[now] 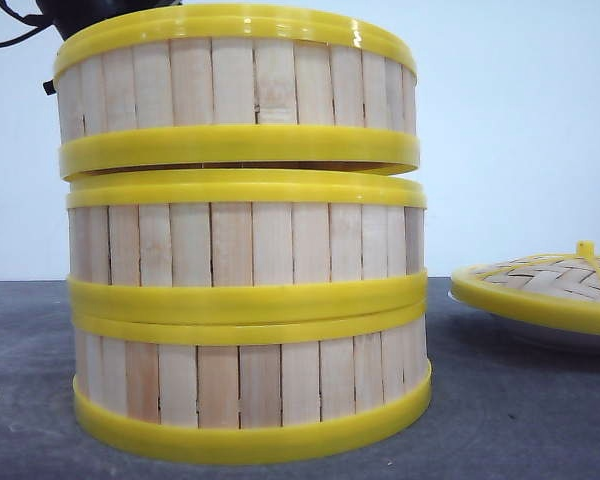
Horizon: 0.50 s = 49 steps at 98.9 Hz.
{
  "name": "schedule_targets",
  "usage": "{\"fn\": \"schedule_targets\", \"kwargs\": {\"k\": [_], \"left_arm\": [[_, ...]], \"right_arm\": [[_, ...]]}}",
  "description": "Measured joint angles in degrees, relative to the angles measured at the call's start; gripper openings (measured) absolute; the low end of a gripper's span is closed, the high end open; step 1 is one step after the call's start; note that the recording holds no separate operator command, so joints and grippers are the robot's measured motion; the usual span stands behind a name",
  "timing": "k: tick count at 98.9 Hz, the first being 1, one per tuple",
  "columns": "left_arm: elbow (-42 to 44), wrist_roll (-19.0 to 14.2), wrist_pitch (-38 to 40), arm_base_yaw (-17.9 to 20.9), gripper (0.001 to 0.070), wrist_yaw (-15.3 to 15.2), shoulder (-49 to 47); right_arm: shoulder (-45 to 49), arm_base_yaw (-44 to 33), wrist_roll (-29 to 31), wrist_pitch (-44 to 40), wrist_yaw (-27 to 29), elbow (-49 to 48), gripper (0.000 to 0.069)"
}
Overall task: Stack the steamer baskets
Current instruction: 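Carry the basket over the two-basket stack and lower it on top, then press the basket down onto the stack with the left gripper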
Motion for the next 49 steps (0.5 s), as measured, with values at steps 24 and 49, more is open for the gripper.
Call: {"fn": "schedule_targets", "kwargs": {"k": [24, 49], "left_arm": [[0.0, 0.0, 0.1, 0.0, 0.0029, 0.0, 0.0], [0.0, -1.0, 2.1, -0.1, 0.0029, 0.0, 0.3]], "right_arm": [[0.0, 0.0, 0.0, 0.0, 0.0, 0.0, 0.0444], [0.0, 0.0, 0.0, 0.0, 0.0, 0.0, 0.0444]]}}
